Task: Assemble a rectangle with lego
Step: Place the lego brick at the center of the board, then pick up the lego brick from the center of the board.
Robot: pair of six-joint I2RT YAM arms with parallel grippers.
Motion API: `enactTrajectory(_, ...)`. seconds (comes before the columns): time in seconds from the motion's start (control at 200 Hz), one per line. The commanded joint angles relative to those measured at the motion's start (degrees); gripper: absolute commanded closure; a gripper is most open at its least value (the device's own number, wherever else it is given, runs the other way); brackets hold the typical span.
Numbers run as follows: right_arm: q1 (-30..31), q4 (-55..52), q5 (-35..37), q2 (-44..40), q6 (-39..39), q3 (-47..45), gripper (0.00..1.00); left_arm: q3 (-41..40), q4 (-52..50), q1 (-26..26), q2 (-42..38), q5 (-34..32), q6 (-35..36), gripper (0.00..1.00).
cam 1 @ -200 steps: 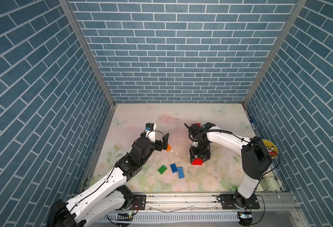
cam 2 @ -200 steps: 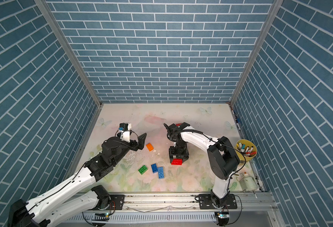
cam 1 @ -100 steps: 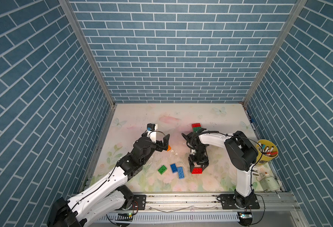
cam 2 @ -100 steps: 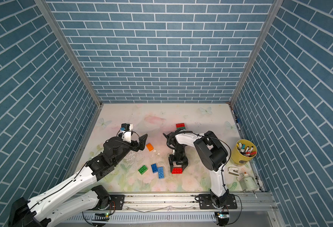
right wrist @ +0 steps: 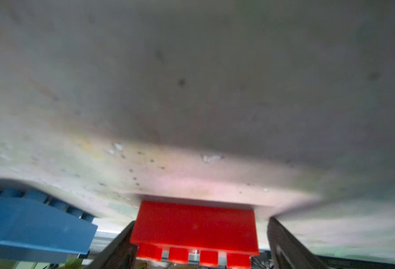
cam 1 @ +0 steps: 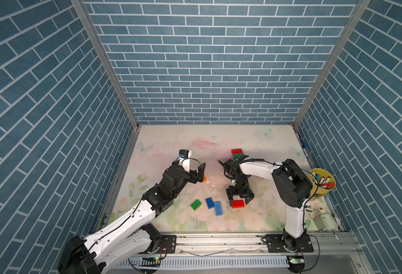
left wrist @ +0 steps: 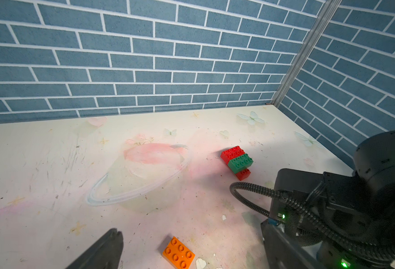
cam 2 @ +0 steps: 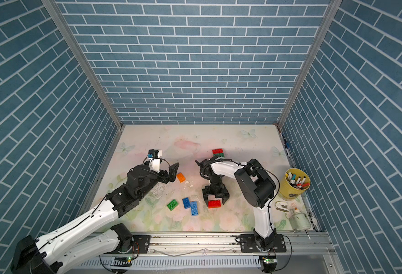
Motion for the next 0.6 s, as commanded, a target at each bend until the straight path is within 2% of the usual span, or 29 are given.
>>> enactTrajectory(0.0,2.1,5.0,7.9,-4.5,1.3,-1.0,0.12,-0.5,0.8,-0.1,0.3,0.4,0.0,0.00)
enactTrajectory(0.215,7.5,13.7,14.5,-11.2,8.7,-9.8,0.18,-0.5,0.6,-0.1,0.7,0.4,0.0,0.00)
enactTrajectory(0.495,12.0,14.8,17.7,-14.3,15.2,-14.3,0.18,-0.3,0.5,-0.1,1.4,0.3,0.0,0.00)
enactTrajectory(0.595,13.1,15.3,19.1,-14.7,16.6,-15.0,0.24,-0.3,0.2,-0.1,1.5,-0.1,0.2,0.00)
